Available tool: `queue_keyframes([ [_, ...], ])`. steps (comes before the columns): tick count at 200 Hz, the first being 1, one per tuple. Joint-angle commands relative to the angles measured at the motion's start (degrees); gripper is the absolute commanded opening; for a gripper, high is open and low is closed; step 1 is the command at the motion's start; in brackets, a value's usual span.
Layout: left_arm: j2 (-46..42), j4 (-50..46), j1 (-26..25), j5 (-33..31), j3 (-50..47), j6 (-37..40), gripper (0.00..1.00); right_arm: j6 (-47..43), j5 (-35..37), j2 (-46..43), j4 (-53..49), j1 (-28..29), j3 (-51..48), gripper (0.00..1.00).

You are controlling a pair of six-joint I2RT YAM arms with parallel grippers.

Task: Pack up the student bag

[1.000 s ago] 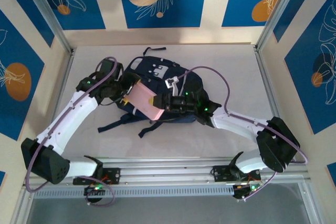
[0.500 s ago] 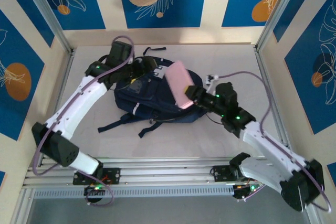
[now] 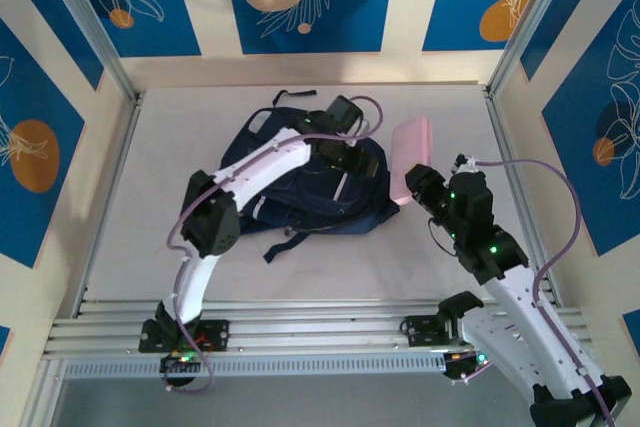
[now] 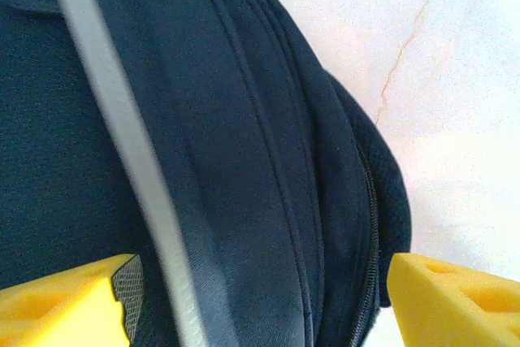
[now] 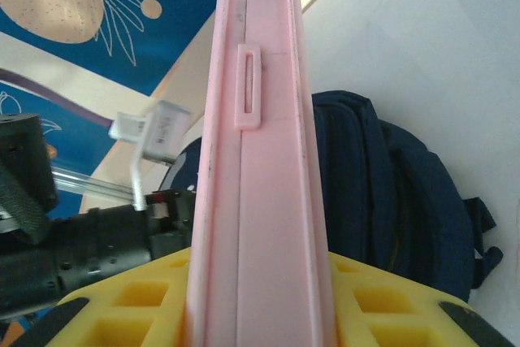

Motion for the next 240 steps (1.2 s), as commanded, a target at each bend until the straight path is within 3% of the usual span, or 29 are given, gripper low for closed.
queue_keyframes([
  [1,1.2,-3.0,-0.2,-2.6,3.5,2.7,0.78,-0.8,0.1,-1.4,0.8,-1.1,1.7,0.31],
  [42,2.2,-1.6,-0.3,-1.6,1.8,1.3,0.72,-0.9,-2.1,-1.2,1.7,-3.0,1.5,0.31],
  [80,1.7,2.0,-0.3,2.2,-2.2,-0.8,0.50,-0.8,-3.5,-0.8,2.1,-4.2,1.4,0.30],
  [109,2.3,3.4,-0.3,4.1,-3.3,-2.2,0.43,-0.7,-4.5,-1.0,1.7,-4.9,1.5,0.30],
  [148,0.0,2.2,1.8,1.9,-2.5,-1.1,0.00,-1.0,-6.1,-2.2,0.0,-5.1,2.3,0.30],
  [209,-11.1,-2.7,4.1,1.6,4.5,1.1,0.00,-5.3,-3.3,-2.8,-6.0,-5.6,3.5,0.30],
  [240,-18.3,-3.7,5.7,2.4,3.8,1.1,0.00,-5.0,-7.6,-0.7,-8.0,-7.0,3.3,0.30],
])
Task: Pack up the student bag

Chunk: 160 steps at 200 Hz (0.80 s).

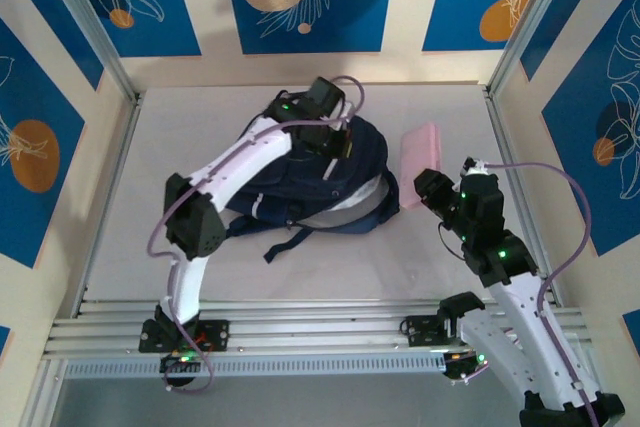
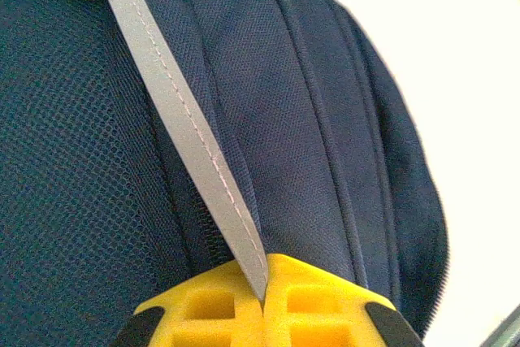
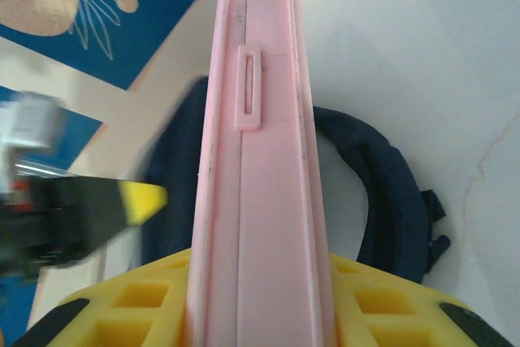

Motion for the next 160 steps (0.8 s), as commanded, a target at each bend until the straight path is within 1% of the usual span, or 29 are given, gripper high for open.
queue_keyframes([
  [1,-9.8,0.2,1.2,1.5,3.0,1.5,0.00,-1.3,-3.1,1.3,-1.3,-1.1,1.9,0.30],
  [16,-13.1,-0.1,2.1,1.5,2.4,1.7,0.00,-1.3,-8.9,2.8,0.0,-2.0,1.4,0.31],
  [27,-15.0,-0.2,2.7,2.3,2.2,1.9,0.00,-1.6,-15.6,3.9,4.1,-2.9,0.5,0.31],
  [41,-16.7,-0.8,3.3,3.2,2.2,2.5,0.00,-0.8,-25.9,6.3,11.2,-3.7,-0.9,0.31],
  [55,-18.1,-1.0,4.0,3.4,1.7,2.9,0.00,0.9,-35.8,11.4,16.6,-3.8,-0.9,0.31],
  [79,-19.9,0.8,5.4,5.9,-0.5,2.2,0.00,4.1,-47.1,21.4,21.6,-3.0,0.7,0.31],
  [97,-20.9,2.4,6.2,7.5,-2.4,1.2,0.00,7.1,-50.7,25.9,26.0,-2.2,0.1,0.31],
  [126,-21.9,4.0,6.7,9.1,-4.4,0.7,0.00,9.8,-52.3,29.7,31.9,-0.3,-0.9,0.31],
  [142,-22.3,4.1,6.9,9.2,-5.0,0.9,0.00,10.5,-54.2,32.9,33.2,1.0,0.1,0.31],
  [160,-22.9,5.0,7.3,10.1,-6.0,0.9,0.00,11.6,-53.6,35.6,33.3,2.7,1.1,0.31],
])
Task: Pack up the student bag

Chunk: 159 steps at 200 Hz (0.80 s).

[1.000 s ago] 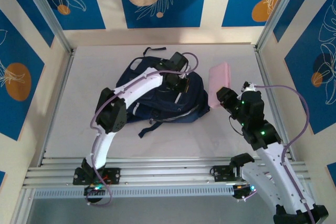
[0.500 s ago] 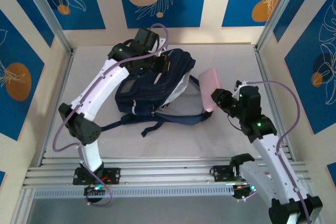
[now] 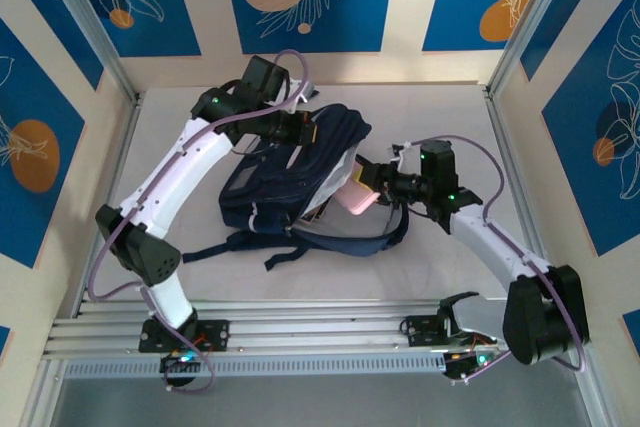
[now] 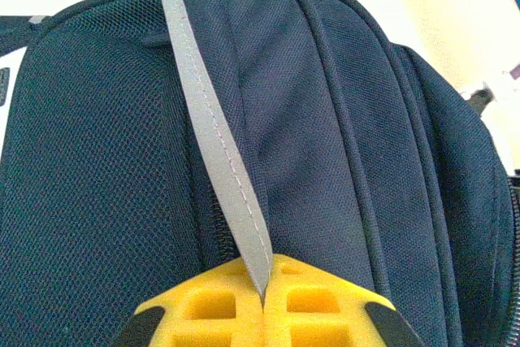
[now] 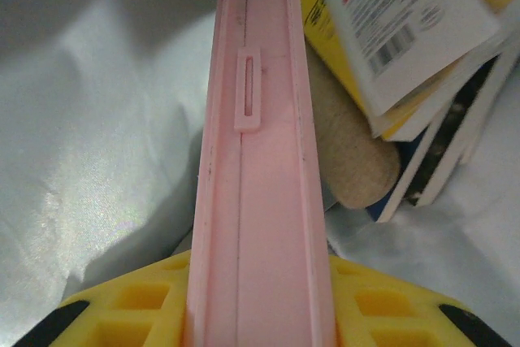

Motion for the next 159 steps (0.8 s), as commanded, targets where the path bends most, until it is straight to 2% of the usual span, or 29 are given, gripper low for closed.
queue_keyframes([
  [1,-5.6,9.4,1.1,3.7,0.9,-0.3,0.00,2.8,-4.3,2.9,4.7,1.9,2.0,0.31],
  [31,-6.5,9.4,1.7,4.1,0.5,0.0,0.00,7.3,-2.8,10.3,10.0,6.0,5.1,0.31],
  [75,-6.5,11.1,2.2,6.9,0.8,-2.2,0.00,3.6,7.9,26.4,4.9,17.1,21.4,0.32],
  [96,-6.0,11.1,2.6,6.7,1.7,-2.7,0.00,0.5,11.7,34.6,1.7,20.9,29.6,0.48],
  [111,-5.7,10.9,3.3,7.1,1.9,-3.4,0.00,-3.7,15.7,37.2,-0.8,22.2,32.4,0.60],
  [132,-5.5,10.7,4.2,7.8,1.7,-3.8,0.00,-10.6,19.6,36.0,-0.4,22.8,31.5,0.75],
  [159,-6.0,10.6,5.3,7.7,0.8,-3.8,0.00,-16.2,20.4,30.3,0.0,21.9,27.4,0.85],
])
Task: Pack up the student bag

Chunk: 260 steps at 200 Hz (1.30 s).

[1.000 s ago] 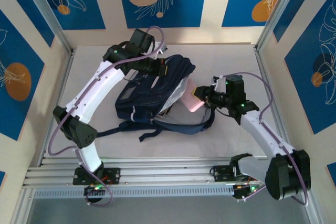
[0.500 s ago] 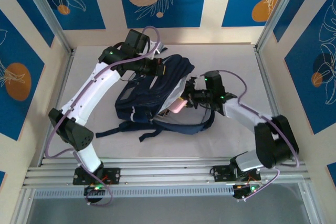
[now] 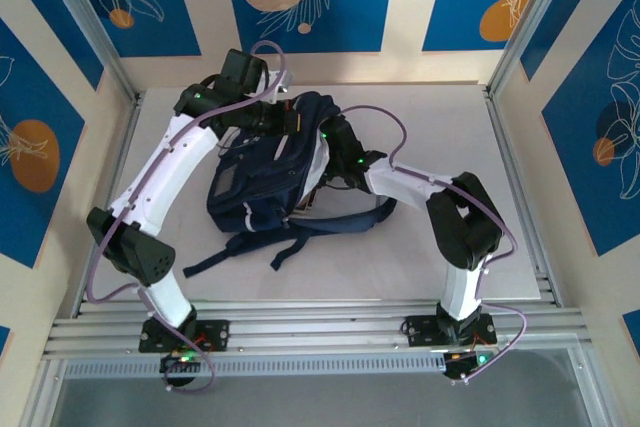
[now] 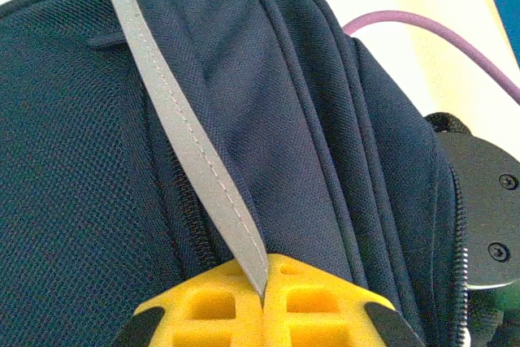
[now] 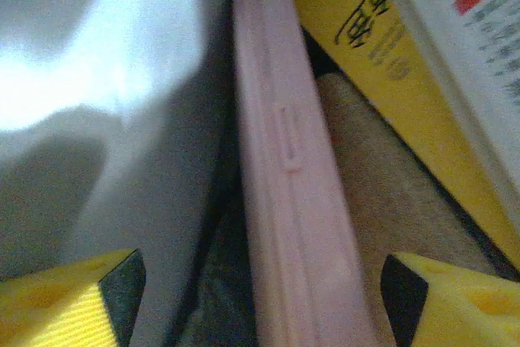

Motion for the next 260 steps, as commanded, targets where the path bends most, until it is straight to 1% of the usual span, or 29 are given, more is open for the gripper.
queue_keyframes([
  [1,-4.9,9.2,0.2,5.5,1.8,-0.8,0.00,-8.6,3.8,-5.7,-1.2,0.8,-3.1,0.86],
  [26,-5.7,10.1,1.3,5.6,0.5,-1.3,0.00,-10.3,5.8,-14.1,-0.4,-1.7,-9.7,0.93],
  [45,-6.1,10.6,1.8,5.5,-0.6,-1.3,0.00,-10.1,6.2,-19.5,-0.6,-4.7,-14.3,0.94],
  [59,-6.4,10.9,1.9,5.3,-1.7,-1.3,0.00,-9.2,9.1,-23.6,-3.2,-7.0,-17.4,0.93],
  [70,-6.9,11.3,1.9,4.9,-2.8,-1.1,0.00,-8.2,11.8,-27.1,-5.5,-8.6,-19.8,0.92],
  [87,-7.3,12.5,1.8,5.4,-5.2,-1.4,0.00,-7.1,17.4,-32.3,-10.8,-10.0,-22.3,0.87],
  [117,-6.9,16.4,0.8,8.3,-10.7,-4.2,0.00,-7.7,27.7,-42.2,-18.2,-9.4,-25.2,0.81],
  [132,-6.1,18.0,-0.9,8.6,-12.8,-5.0,0.00,-8.6,29.8,-46.6,-19.9,-9.5,-25.7,0.77],
  [149,-4.6,18.5,-3.1,8.4,-14.1,-5.2,0.00,-10.3,26.3,-48.3,-23.0,-10.9,-23.4,0.69],
  [163,-3.8,19.4,-4.3,8.0,-15.2,-5.8,0.00,-10.4,20.1,-47.3,-26.6,-12.9,-20.1,0.62],
  [170,-3.3,20.1,-4.8,7.9,-15.9,-6.2,0.00,-9.1,17.4,-46.5,-28.6,-13.8,-18.5,0.57],
  [184,-2.4,21.1,-5.5,8.0,-16.8,-6.9,0.00,-5.8,12.9,-44.5,-33.0,-14.8,-15.3,0.44],
  [192,-1.8,21.7,-5.9,8.0,-17.2,-7.3,0.00,-4.0,10.1,-43.3,-35.0,-14.9,-13.8,0.40],
  [204,-1.0,22.5,-6.5,8.0,-17.5,-7.7,0.00,-1.8,5.9,-41.3,-37.7,-14.9,-11.8,0.39],
  [215,-0.1,22.9,-7.2,7.9,-17.5,-8.0,0.00,-0.5,3.7,-40.3,-39.4,-14.6,-10.5,0.40],
  [241,1.7,23.8,-8.3,7.9,-17.4,-8.6,0.00,1.2,3.6,-39.8,-40.3,-14.7,-10.5,0.46],
  [260,2.8,24.3,-8.9,8.2,-17.3,-9.0,0.00,1.4,3.3,-37.6,-41.9,-14.8,-10.2,0.48],
])
